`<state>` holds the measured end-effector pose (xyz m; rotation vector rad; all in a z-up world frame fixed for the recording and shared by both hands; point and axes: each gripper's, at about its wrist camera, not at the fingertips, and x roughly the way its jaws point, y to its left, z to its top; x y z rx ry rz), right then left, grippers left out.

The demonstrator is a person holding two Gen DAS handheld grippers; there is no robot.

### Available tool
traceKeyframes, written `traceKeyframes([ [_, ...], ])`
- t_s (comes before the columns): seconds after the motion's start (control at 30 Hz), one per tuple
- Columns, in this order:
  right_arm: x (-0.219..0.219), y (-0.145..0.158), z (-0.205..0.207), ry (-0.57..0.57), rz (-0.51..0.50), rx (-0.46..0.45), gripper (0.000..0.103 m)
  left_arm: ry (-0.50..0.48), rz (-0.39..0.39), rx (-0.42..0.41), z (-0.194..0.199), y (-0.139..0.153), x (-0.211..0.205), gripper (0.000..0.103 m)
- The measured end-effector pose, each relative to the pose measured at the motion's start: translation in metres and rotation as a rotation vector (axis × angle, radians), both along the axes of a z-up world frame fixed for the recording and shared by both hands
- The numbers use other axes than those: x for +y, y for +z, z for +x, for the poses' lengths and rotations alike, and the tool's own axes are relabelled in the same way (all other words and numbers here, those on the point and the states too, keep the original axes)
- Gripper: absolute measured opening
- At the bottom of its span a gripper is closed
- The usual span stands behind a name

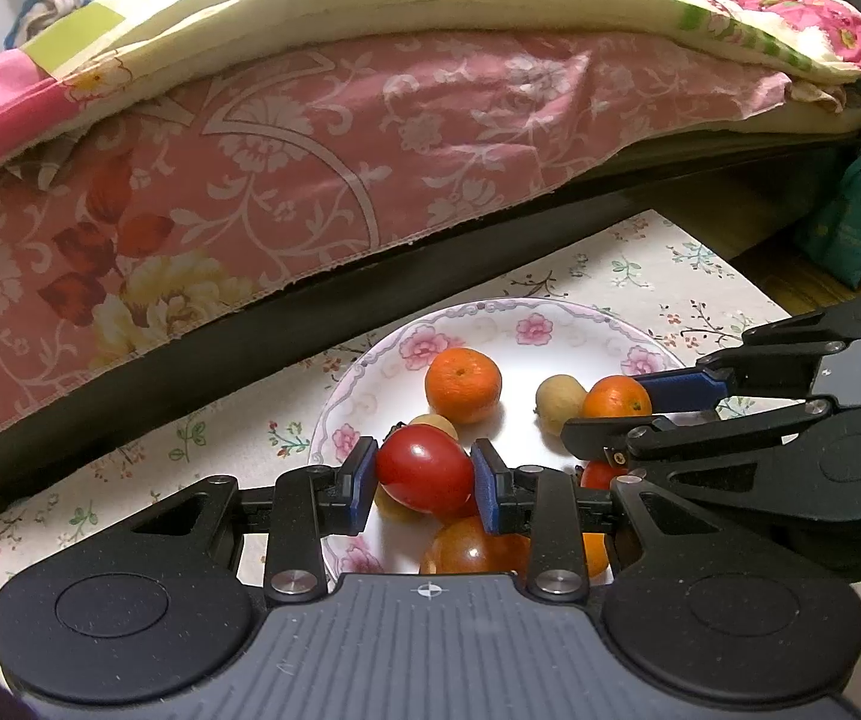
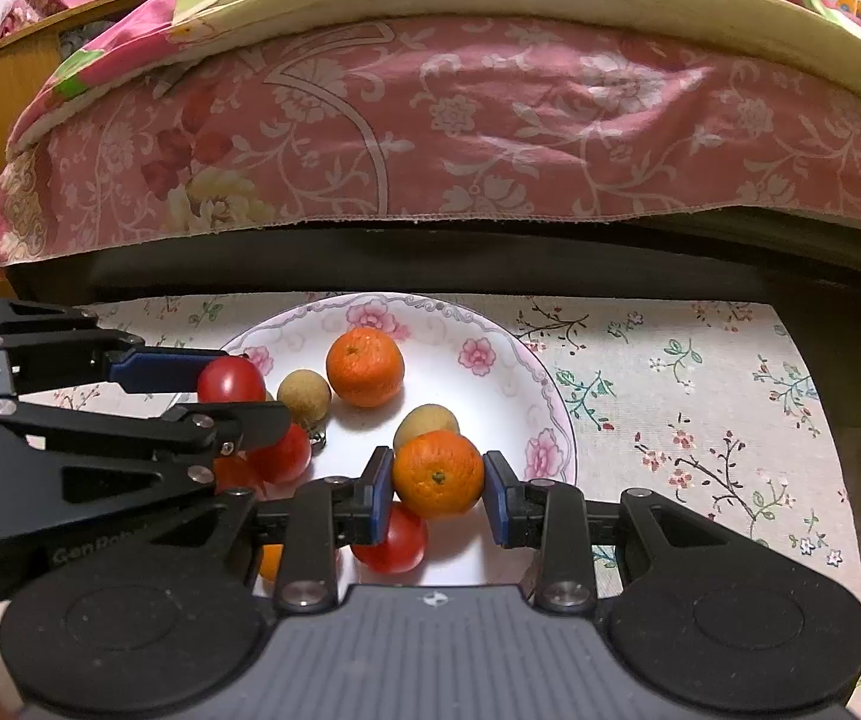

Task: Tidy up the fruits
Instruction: 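Lower the orange and tomato onto the plate beside the other fruits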

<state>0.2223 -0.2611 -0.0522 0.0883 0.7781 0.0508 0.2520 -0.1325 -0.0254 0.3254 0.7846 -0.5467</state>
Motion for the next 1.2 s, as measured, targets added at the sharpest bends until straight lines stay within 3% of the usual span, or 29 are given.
traceKeyframes([
  [0.67,-0.004,0.0,0.0,-0.023,0.021,0.019,0.033,-0.008,0.005,0.002,0.0,0.001,-0.003,0.041],
  [1.2,-0.006,0.011,-0.008,-0.049,0.025,0.004,0.033,0.0,0.0,-0.017,-0.006,0.012,-0.003,0.051],
])
